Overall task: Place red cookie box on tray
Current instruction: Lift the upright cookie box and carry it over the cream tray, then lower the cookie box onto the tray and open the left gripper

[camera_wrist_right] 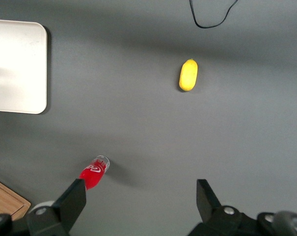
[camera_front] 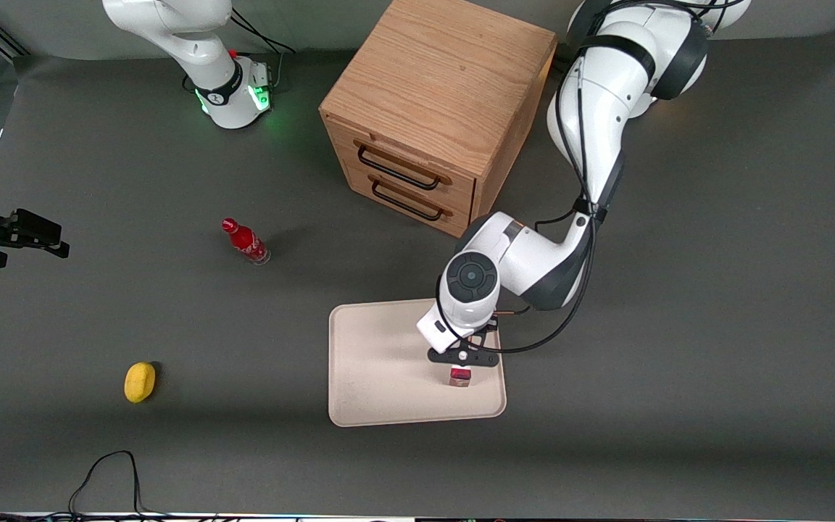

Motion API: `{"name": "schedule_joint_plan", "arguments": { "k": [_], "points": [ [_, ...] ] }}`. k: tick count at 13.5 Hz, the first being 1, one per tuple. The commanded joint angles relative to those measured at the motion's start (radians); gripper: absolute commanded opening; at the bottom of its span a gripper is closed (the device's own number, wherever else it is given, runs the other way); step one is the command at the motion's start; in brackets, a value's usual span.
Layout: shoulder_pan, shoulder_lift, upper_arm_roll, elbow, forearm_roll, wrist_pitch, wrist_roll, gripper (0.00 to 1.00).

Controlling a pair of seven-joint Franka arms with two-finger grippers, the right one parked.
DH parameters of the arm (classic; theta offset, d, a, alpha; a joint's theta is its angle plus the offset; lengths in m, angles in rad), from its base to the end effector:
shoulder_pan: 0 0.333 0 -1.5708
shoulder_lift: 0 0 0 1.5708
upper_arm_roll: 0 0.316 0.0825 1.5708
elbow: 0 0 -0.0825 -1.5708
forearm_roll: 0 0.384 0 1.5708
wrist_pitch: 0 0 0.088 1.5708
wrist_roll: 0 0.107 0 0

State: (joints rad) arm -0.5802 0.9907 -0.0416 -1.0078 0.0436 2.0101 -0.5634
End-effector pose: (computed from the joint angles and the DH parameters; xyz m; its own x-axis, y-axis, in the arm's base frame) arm 0.6442 -0.4441 0.2473 0.9983 -0.0577 0.0130 -0.0577 -0.9983 0.0024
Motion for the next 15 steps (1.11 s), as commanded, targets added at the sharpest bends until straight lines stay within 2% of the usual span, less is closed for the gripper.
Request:
{"name": "schedule_joint_plan", "arguments": {
  "k": [1, 8, 12, 15],
  "points": [
    [0.020, -0.017, 0.012, -0.018, 0.013, 0.033, -0.073, 0.00],
    [0.068, 0.002, 0.011, -0.020, -0.001, 0.101, -0.196, 0.00],
    [0.060, -0.004, 0.006, -0.021, -0.062, 0.064, -0.199, 0.00],
    [0.056, -0.012, 0.006, -0.021, -0.054, 0.015, -0.191, 0.00]
  ]
}}
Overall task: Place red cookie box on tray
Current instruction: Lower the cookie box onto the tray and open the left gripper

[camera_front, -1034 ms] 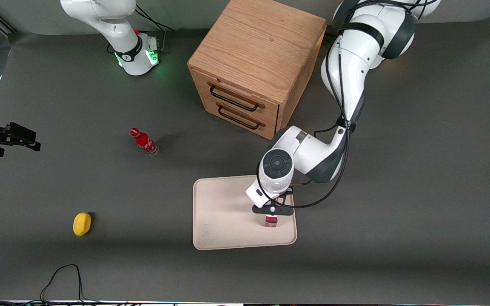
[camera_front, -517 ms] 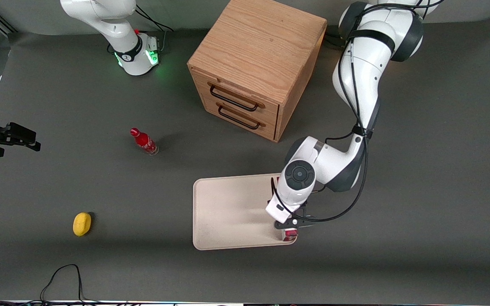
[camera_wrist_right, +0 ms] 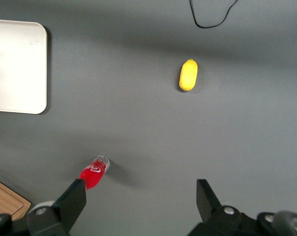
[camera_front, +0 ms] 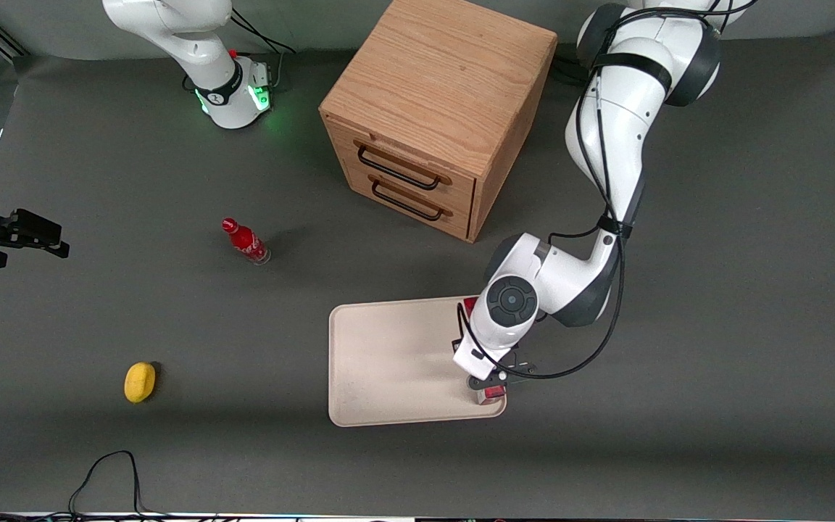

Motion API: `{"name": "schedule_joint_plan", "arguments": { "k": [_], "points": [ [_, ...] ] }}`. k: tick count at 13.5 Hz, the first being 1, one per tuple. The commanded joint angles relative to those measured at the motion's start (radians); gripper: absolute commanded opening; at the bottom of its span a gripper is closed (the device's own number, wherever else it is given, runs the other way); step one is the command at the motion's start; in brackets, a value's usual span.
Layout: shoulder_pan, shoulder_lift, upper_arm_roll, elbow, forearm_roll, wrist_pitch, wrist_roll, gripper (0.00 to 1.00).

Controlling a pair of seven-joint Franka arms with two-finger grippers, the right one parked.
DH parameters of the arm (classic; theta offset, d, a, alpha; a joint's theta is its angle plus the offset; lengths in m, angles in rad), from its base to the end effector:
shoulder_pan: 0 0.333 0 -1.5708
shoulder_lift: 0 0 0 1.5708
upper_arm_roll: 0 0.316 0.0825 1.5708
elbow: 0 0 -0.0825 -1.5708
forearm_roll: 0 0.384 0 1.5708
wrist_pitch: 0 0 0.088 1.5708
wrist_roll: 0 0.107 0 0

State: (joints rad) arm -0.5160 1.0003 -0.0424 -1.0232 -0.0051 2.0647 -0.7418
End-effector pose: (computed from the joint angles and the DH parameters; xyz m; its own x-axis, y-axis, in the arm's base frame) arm 0.6712 -0.4057 0.2376 0.9788 0.2046 0.0034 0.2041 -0.9773 0.0577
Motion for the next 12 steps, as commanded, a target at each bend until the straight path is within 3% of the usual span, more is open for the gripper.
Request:
{"name": "schedule_joint_plan", "arguments": {
  "k": [1, 2, 3, 12],
  "points": [
    [-0.009, -0.022, 0.007, -0.008, 0.000, -0.043, -0.005, 0.11],
    [-0.009, -0.022, 0.007, -0.018, 0.002, -0.041, -0.002, 0.89],
    [-0.009, -0.022, 0.009, -0.024, 0.004, -0.038, 0.001, 1.00],
    [-0.007, -0.026, 0.009, -0.026, 0.008, -0.043, -0.002, 1.00]
  ]
}}
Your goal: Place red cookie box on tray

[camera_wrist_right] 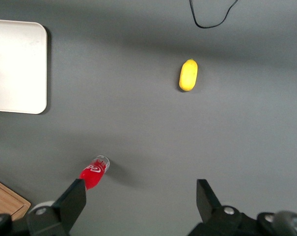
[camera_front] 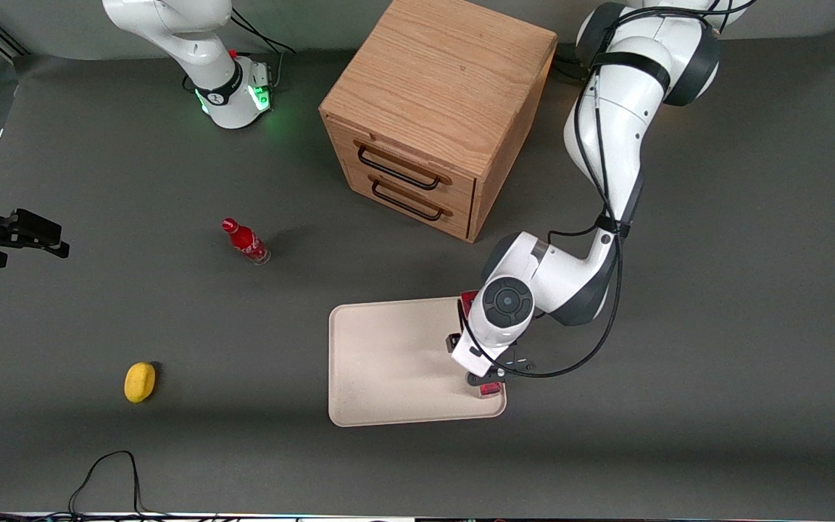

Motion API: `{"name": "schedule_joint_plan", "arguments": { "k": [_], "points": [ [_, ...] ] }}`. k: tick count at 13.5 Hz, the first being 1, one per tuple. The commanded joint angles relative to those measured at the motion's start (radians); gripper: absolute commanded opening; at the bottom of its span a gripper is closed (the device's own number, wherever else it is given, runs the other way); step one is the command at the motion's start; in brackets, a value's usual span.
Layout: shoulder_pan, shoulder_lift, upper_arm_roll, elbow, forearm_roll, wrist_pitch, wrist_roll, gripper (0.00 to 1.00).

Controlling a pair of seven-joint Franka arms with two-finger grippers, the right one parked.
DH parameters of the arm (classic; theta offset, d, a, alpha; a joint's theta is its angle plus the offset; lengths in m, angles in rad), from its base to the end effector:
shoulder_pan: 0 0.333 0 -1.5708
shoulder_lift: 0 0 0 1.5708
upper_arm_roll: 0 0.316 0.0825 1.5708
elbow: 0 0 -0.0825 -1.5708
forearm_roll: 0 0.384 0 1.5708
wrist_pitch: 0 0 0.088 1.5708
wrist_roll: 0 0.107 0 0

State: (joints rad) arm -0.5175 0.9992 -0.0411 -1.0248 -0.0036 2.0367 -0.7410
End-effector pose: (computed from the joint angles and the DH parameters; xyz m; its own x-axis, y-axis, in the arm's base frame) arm 0.6683 -0.4045 0.2351 0.9794 0.2014 -0.0159 0.2018 -0.9787 0.0367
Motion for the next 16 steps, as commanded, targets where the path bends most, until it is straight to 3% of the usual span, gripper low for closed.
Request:
{"name": "schedule_joint_plan", "arguments": {
  "k": [1, 5, 9, 16],
  "points": [
    [-0.004, -0.027, 0.007, -0.024, 0.007, -0.015, -0.004, 1.00],
    [0.026, -0.100, 0.010, -0.023, 0.007, -0.108, 0.009, 1.00],
    [0.089, -0.305, 0.017, -0.059, -0.005, -0.327, 0.120, 1.00],
    [0.191, -0.860, 0.020, -0.668, -0.001, -0.265, 0.244, 1.00]
  ]
}}
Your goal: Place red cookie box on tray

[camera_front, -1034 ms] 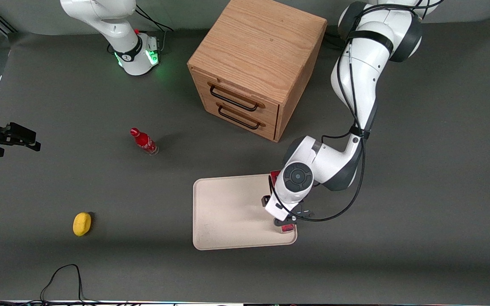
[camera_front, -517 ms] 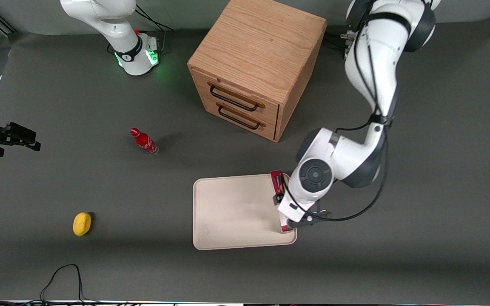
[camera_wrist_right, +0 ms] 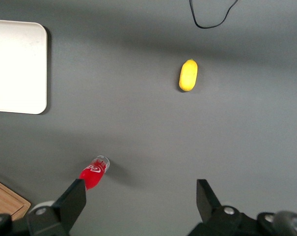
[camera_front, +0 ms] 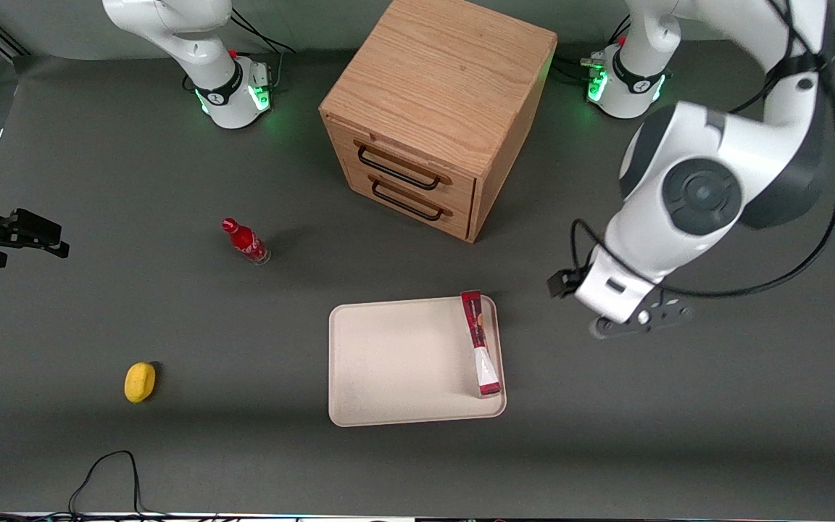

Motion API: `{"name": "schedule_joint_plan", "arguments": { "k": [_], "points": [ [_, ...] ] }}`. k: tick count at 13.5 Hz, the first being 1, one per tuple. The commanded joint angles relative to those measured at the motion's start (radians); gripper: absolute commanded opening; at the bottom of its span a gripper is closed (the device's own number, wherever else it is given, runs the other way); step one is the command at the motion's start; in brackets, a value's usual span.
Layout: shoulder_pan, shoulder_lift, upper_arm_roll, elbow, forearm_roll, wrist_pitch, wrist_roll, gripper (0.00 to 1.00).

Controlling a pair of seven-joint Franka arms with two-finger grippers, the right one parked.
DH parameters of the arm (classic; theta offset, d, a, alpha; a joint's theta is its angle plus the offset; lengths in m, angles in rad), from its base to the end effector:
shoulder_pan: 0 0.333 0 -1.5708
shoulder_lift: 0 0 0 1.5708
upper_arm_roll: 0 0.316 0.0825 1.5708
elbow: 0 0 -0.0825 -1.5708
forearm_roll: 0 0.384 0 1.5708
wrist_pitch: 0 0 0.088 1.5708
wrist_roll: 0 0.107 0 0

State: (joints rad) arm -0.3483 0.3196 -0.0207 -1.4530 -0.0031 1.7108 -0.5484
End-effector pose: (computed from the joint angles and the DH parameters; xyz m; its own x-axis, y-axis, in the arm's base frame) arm 0.6082 -0.2336 0.4987 0.9819 0.1802 -0.0576 0.1791 -0.9835 -0.0240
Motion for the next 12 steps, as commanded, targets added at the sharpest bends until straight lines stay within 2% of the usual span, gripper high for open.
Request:
{"name": "schedule_joint_plan", "arguments": {
  "k": [1, 3, 5, 9, 12],
  "points": [
    [0.050, -0.242, -0.001, -0.310, -0.001, 0.079, 0.082, 1.00],
    [0.116, -0.370, -0.002, -0.456, -0.001, 0.119, 0.152, 1.00],
    [0.191, -0.450, -0.004, -0.521, -0.001, 0.104, 0.250, 1.00],
    [0.337, -0.485, -0.008, -0.480, 0.002, -0.043, 0.376, 1.00],
    [0.328, -0.479, -0.008, -0.423, 0.014, -0.109, 0.383, 1.00]
  ]
}}
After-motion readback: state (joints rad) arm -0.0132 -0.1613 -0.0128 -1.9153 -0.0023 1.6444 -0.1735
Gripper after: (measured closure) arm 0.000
